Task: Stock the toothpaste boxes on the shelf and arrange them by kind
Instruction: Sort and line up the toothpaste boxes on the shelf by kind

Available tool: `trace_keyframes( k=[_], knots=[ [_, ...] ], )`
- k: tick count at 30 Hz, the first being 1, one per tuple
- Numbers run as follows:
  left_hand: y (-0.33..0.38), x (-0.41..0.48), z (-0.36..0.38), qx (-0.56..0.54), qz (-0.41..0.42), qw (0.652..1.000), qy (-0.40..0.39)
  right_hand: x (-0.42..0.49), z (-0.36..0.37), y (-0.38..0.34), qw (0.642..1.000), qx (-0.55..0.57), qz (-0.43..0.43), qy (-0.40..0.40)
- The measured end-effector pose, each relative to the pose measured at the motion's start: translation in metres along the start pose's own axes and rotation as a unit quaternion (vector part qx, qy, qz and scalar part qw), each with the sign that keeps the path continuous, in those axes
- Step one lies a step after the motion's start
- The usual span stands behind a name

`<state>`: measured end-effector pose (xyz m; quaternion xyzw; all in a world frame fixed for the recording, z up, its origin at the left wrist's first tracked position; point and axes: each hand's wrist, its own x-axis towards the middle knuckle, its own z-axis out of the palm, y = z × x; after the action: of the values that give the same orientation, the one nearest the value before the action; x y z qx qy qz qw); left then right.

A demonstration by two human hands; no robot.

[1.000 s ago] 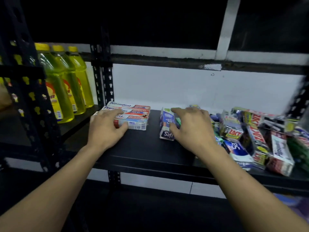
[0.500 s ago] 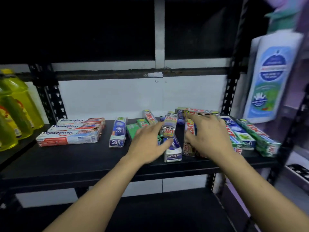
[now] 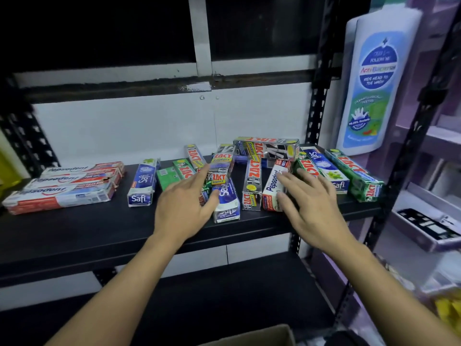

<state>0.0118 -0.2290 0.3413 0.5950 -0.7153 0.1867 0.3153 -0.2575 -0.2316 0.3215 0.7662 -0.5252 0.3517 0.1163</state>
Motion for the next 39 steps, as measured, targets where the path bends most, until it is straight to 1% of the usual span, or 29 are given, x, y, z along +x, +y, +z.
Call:
trace_keyframes(
  k=[2,4,8,10,15,17,19,22,25,27,29,31,33,34,35,37,39],
  knots=[
    [-0.001,0.000,0.001,0.000,-0.004,1.000,-0.004,-0.006,0.005,-0.007,1.000,0.002,-0.016,-0.027],
    [-0.002,0.000,0.002,0.001,-0.007,1.000,-0.007,-0.009,0.007,-0.010,0.999,0.009,-0.009,-0.032],
    [-0.003,0.001,0.003,0.004,-0.008,1.000,-0.007,-0.015,0.005,-0.016,0.999,0.029,0.017,0.025],
    [-0.003,0.001,0.004,0.003,-0.011,1.000,-0.008,-0.021,0.004,-0.019,0.997,0.058,0.029,0.044],
    [-0.004,0.001,0.003,0.004,-0.011,1.000,-0.009,-0.043,0.008,-0.027,0.987,0.123,0.095,0.040],
    [-0.004,0.001,0.002,0.005,-0.010,1.000,-0.008,-0.045,0.007,-0.027,0.978,0.165,0.118,0.045],
    [-0.002,0.001,0.001,0.005,-0.010,1.000,-0.010,-0.043,-0.001,-0.027,0.960,0.226,0.148,0.071],
    [-0.002,0.000,0.000,-0.013,-0.013,1.000,-0.006,-0.043,-0.015,-0.032,0.939,0.279,0.170,0.107],
    [-0.001,-0.002,-0.004,-0.055,-0.005,0.998,0.009,-0.045,-0.023,-0.043,0.922,0.335,0.147,0.125],
    [0.004,-0.007,-0.012,-0.096,-0.019,0.995,0.032,-0.044,-0.027,-0.055,0.912,0.370,0.118,0.136],
    [0.011,-0.014,-0.026,-0.162,-0.057,0.983,0.069,-0.038,-0.030,-0.074,0.901,0.402,0.080,0.142],
    [0.020,-0.021,-0.048,-0.272,-0.106,0.954,0.070,-0.029,-0.030,-0.097,0.891,0.431,0.047,0.137],
    [0.027,-0.029,-0.073,-0.413,-0.137,0.900,0.023,-0.021,-0.023,-0.122,0.888,0.444,0.027,0.115],
    [0.029,-0.034,-0.085,-0.466,-0.143,0.873,0.003,-0.017,-0.018,-0.134,0.887,0.452,0.023,0.097],
    [0.027,-0.039,-0.095,-0.501,-0.149,0.852,-0.006,-0.014,-0.013,-0.146,0.885,0.458,0.017,0.079],
    [0.016,-0.051,-0.110,-0.528,-0.168,0.833,-0.007,-0.010,-0.004,-0.171,0.873,0.486,0.004,0.040],
    [-0.002,-0.065,-0.119,-0.524,-0.196,0.828,0.011,-0.009,0.004,-0.194,0.836,0.549,-0.005,-0.012]
  ],
)
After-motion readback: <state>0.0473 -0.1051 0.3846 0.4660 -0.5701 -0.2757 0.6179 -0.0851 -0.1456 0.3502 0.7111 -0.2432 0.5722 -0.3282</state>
